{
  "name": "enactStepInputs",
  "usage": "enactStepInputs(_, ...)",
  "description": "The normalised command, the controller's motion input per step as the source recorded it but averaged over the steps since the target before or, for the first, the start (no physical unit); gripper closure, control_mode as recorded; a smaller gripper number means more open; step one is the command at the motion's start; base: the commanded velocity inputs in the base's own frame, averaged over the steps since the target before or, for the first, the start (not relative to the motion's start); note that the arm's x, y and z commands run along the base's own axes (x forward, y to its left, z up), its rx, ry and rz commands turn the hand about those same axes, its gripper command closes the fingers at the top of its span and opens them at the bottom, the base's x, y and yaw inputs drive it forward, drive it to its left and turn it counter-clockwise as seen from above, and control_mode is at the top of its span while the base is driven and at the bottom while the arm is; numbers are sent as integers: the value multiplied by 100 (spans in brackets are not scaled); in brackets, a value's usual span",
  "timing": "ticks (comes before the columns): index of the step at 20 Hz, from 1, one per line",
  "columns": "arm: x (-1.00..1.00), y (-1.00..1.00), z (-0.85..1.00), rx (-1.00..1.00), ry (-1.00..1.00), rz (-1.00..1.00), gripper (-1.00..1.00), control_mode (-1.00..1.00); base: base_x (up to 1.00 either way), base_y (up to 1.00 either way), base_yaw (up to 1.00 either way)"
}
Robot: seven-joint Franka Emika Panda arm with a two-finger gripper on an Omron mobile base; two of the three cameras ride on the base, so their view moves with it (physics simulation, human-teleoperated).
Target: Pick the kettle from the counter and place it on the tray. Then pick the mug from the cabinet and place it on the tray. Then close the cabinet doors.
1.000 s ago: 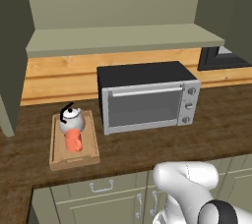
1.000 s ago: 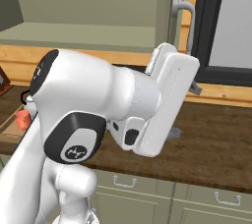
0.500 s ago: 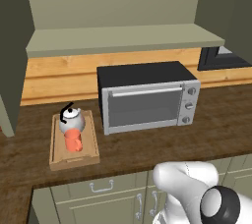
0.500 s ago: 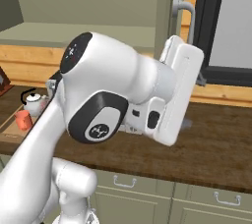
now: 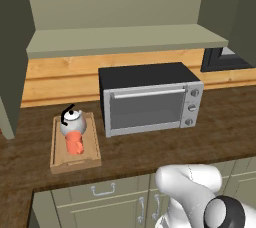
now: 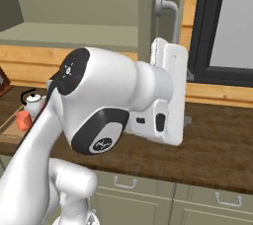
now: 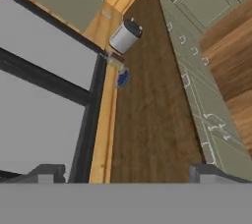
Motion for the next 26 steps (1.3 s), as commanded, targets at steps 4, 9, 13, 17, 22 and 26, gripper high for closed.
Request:
enactStepInputs(4,20,63,-16,-27,0,20,-100,-100,0,0,0)
enactStepInputs(9,43,69,-11,-28,9,19,-100,-100,0,0,0)
enactStepInputs(13,66,67,-10,-26,18,15,-100,-100,0,0,0)
enactStepInputs(17,77,65,-4,-22,15,11,-100,-100,0,0,0)
enactStepInputs(22,77,66,-11,-27,15,10,-100,-100,0,0,0)
enactStepInputs(26,80,58,-14,-28,14,14,-100,-100,0,0,0)
